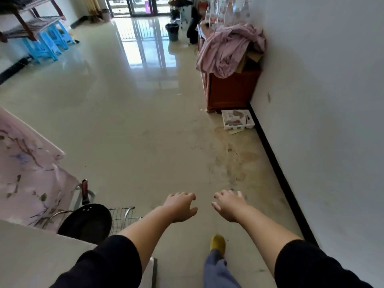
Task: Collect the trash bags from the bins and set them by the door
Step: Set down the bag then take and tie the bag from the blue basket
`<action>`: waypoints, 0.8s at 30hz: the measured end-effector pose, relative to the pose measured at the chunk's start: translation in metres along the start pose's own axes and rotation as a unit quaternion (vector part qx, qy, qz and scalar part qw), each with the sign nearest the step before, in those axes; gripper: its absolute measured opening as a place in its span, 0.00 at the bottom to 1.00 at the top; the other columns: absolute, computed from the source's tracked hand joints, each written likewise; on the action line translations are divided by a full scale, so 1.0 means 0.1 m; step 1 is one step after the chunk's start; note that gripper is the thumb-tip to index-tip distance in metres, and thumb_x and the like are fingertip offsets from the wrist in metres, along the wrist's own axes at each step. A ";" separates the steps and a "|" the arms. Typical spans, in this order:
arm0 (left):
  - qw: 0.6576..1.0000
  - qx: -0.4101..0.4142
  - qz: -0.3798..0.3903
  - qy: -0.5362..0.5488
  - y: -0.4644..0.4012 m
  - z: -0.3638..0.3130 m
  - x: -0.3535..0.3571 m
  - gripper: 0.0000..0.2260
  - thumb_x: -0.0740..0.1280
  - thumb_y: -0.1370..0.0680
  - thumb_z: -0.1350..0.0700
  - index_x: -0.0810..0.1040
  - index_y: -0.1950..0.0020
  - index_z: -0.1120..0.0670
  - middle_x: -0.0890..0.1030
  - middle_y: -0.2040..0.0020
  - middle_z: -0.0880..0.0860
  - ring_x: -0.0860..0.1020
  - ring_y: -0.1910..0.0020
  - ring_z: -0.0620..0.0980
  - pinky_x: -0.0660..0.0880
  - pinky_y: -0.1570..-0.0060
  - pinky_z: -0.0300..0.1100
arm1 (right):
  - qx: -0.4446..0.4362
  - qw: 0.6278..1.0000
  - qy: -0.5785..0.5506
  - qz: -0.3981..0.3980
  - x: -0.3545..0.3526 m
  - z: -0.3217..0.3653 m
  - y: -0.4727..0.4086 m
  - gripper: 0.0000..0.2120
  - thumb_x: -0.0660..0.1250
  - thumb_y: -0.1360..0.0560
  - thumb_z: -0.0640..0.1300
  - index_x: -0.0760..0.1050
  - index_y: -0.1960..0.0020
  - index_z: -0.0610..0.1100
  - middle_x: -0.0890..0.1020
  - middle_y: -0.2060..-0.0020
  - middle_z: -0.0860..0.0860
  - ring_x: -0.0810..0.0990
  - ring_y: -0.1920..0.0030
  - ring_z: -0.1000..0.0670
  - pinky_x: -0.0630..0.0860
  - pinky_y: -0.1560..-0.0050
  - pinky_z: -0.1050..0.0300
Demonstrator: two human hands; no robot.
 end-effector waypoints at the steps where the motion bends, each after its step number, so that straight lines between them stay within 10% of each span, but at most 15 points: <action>1: 1.000 -0.007 0.000 0.001 -0.14 0.06 -0.10 0.22 0.57 0.20 0.44 0.64 0.28 0.52 0.71 0.31 0.54 0.68 0.31 0.55 0.63 0.32 0.50 | -0.004 1.000 0.004 0.002 -0.11 -0.02 -0.17 0.23 0.47 0.19 0.55 0.61 0.28 0.46 0.66 0.29 0.45 0.63 0.29 0.43 0.54 0.28 0.38; 24: 0.993 -0.091 -0.034 0.064 -3.66 1.73 -3.00 0.18 0.54 0.19 0.46 0.73 0.37 0.55 0.77 0.38 0.56 0.75 0.39 0.57 0.72 0.42 0.47 | -0.082 0.990 0.108 0.032 -3.11 -0.07 -4.28 0.20 0.50 0.19 0.52 0.68 0.35 0.43 0.73 0.36 0.42 0.73 0.37 0.40 0.69 0.39 0.48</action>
Point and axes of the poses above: each hand's wrist, its own y-axis away from the middle knuckle, its own x-axis out of the palm, z = x × y, the point moved 6 cm from there along -y, towards the middle knuckle
